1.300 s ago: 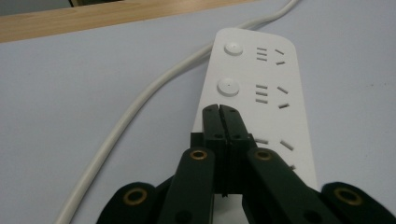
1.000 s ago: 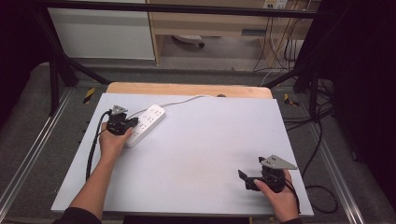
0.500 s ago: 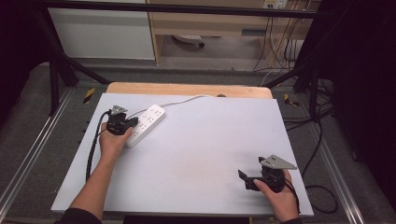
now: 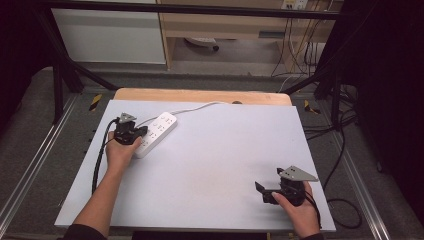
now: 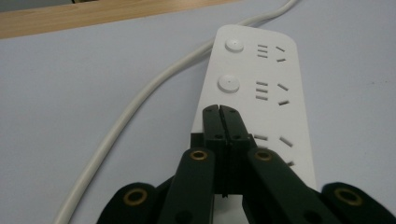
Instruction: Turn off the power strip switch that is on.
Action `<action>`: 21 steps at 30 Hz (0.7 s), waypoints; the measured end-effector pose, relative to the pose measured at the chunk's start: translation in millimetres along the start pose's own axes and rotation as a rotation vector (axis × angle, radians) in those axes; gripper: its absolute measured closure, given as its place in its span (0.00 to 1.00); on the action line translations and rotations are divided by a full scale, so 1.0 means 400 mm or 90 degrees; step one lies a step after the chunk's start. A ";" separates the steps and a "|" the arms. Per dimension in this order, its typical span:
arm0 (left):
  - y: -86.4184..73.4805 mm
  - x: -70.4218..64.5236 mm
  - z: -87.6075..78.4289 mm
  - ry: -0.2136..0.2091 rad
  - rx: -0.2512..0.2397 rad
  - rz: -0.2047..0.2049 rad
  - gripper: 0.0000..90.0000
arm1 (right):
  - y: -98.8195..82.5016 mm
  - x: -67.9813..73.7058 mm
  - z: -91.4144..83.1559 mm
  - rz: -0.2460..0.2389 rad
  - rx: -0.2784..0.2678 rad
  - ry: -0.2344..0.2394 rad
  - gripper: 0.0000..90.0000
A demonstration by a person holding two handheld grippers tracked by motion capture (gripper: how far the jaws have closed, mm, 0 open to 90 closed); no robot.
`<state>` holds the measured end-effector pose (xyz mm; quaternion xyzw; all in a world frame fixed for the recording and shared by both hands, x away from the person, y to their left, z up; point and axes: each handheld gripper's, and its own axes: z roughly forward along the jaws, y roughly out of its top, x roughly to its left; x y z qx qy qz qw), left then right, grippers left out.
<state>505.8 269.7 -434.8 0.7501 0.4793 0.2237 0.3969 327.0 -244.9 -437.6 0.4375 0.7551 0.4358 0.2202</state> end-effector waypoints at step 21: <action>0.018 -0.025 -0.015 -0.016 -0.053 -0.008 1.00 | 0.002 -0.002 -0.003 0.003 -0.009 0.006 0.05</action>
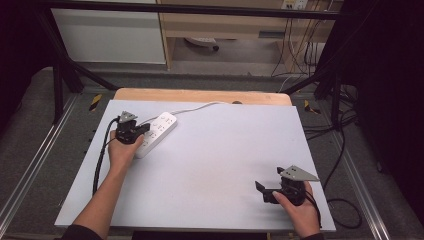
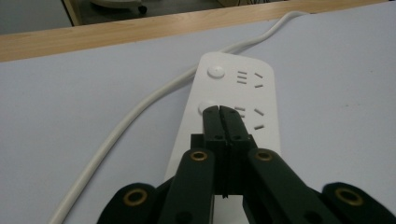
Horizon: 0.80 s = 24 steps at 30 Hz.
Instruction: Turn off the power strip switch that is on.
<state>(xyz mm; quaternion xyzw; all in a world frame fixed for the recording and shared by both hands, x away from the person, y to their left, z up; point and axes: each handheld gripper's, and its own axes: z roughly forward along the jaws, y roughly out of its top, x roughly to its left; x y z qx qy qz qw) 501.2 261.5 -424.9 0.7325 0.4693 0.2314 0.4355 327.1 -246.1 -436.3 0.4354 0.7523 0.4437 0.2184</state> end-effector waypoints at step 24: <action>0.018 -0.023 -0.017 -0.011 -0.043 -0.001 0.46 | 0.001 -0.001 0.002 -0.001 0.000 0.003 0.04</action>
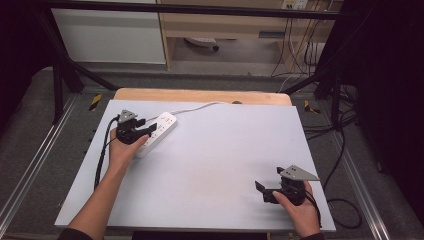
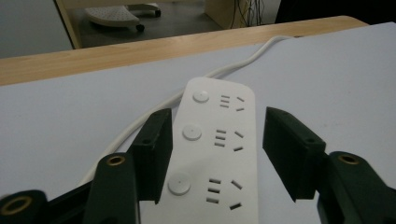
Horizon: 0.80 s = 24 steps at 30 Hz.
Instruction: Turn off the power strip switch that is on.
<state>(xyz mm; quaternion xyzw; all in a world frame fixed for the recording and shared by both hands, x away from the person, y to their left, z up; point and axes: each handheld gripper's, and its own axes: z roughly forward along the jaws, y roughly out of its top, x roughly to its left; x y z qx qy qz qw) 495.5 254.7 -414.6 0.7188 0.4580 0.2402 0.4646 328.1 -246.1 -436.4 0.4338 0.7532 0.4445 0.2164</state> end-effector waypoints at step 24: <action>0.021 -0.064 -0.075 0.015 -0.008 0.008 0.09 | 0.000 0.003 0.002 -0.003 0.003 0.000 0.04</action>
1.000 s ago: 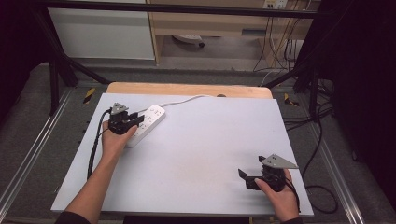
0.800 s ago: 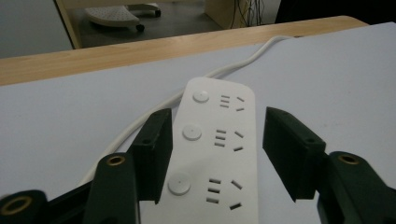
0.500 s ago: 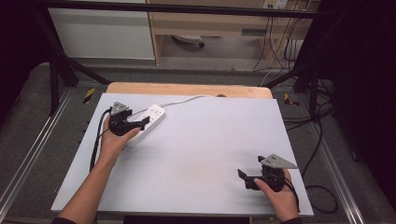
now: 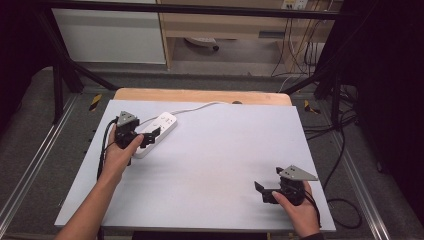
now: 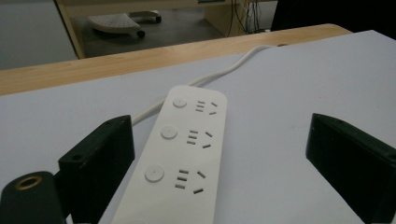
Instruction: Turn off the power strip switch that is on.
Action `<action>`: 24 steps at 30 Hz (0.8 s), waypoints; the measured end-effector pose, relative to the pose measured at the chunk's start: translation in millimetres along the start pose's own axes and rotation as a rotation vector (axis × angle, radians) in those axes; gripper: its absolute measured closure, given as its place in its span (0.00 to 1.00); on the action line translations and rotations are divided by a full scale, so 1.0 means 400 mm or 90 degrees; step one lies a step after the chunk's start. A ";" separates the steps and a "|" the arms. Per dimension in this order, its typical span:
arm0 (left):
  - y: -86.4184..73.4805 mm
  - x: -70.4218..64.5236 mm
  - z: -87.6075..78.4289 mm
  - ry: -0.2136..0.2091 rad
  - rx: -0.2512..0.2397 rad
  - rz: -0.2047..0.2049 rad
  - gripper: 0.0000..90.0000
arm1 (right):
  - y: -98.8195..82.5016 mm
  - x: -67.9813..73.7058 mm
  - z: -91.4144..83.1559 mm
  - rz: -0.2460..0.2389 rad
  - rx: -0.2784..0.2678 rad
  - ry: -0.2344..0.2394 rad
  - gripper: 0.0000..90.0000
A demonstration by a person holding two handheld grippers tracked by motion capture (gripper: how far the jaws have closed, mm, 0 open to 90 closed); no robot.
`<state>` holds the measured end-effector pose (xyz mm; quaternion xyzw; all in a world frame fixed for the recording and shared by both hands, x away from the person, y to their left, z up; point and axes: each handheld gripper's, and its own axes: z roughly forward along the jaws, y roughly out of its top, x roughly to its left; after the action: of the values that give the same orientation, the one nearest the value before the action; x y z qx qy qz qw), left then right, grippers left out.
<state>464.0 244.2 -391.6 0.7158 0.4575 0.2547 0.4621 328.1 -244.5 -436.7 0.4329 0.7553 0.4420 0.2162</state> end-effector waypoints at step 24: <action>-0.029 -0.004 -0.138 -0.029 -0.024 0.000 0.07 | 0.000 0.004 0.004 -0.001 0.005 0.000 0.04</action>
<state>414.7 268.2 -377.5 0.7127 0.4420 0.2464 0.4858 328.3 -242.5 -437.4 0.4326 0.7575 0.4391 0.2148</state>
